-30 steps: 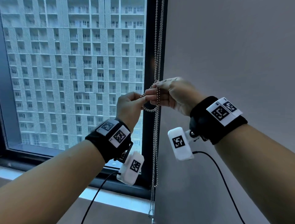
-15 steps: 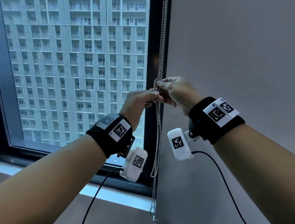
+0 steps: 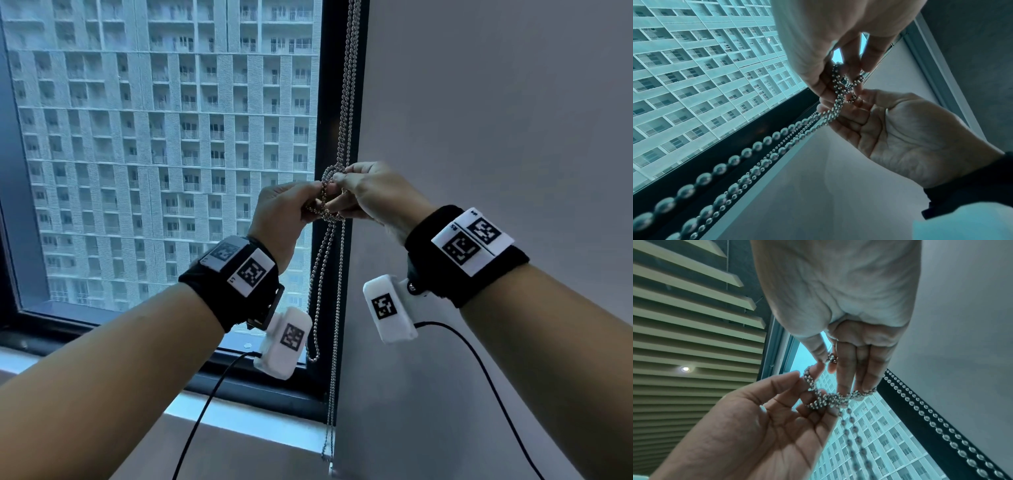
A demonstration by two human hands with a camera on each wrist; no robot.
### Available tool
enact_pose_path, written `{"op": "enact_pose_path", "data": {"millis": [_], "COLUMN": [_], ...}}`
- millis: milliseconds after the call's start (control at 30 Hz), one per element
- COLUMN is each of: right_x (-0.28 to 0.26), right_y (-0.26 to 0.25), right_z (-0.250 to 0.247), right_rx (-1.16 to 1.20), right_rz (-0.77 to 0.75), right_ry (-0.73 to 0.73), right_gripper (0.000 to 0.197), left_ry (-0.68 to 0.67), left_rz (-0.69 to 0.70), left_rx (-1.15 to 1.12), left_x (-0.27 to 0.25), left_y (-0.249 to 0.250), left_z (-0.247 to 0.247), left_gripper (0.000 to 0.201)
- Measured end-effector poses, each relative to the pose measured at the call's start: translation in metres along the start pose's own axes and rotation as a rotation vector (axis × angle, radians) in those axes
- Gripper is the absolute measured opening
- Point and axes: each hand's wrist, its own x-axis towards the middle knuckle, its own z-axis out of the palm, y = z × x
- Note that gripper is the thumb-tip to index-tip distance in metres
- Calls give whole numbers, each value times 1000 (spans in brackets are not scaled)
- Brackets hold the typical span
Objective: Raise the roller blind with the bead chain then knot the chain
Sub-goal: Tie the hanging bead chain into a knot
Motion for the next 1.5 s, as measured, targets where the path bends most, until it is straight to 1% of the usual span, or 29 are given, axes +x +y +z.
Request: {"op": "enact_pose_path", "data": {"millis": [133,233,367,467,533,600,633,733,800,867,933,1067,1167,1267,1300,1400,1467,1500], "right_x": [0,-3,-8,-7,-7,-8,-8,-6,-4,-4,-5,-4,-3,-2,-3,-3,-5,-6], "right_y": [1,2,1,4,6,8,10,15,19,21,22,24,23,21,20,19,19,18], "right_z": [1,1,0,0,-1,-4,-5,-7,-10,-12,-14,-16,-14,-10,-9,-10,-11,-12], "right_rx": [-93,-173,-282,-301,-316,-344,-364,-414,-415,-410,-409,-415,-410,-371,-370,-397,-407,-413], "right_rz": [-25,-46,-77,-118,-142,-148,-151,-164,-161,-159,-154,-155,-157,-178,-188,-209,-205,-199], "right_ry": [-29,-40,-55,-85,-101,-105,-97,-49,-26,-18,-22,-13,-21,-55,-57,-29,-20,-18], "right_gripper": [17,16,15,10,10,17,17,7,12,12,9,9,9,13,13,13,15,16], "left_ry": [50,67,90,93,105,121,121,128,134,113,89,64,31,-39,-63,-140,-190,-207], "left_rz": [23,11,-6,48,91,97,94,88,84,74,60,50,-11,-15,-22,-145,-230,-249], "left_rx": [53,133,247,370,409,389,363,272,189,95,68,211,345,522,572,622,649,661], "left_x": [1,2,3,3,2,0,-1,-2,-3,-3,-3,-4,-6,-8,-7,-7,-8,-10], "left_y": [-3,-3,-3,-1,0,-1,-2,-3,-1,1,2,-5,-7,-7,-7,-10,-14,-17], "left_z": [-4,-4,-4,-4,-5,-8,-10,-13,-14,-15,-15,-16,-14,-9,-8,-7,-10,-12], "left_gripper": [21,20,24,27,25,24,23,21,20,19,19,20,25,16,20,28,26,25]}}
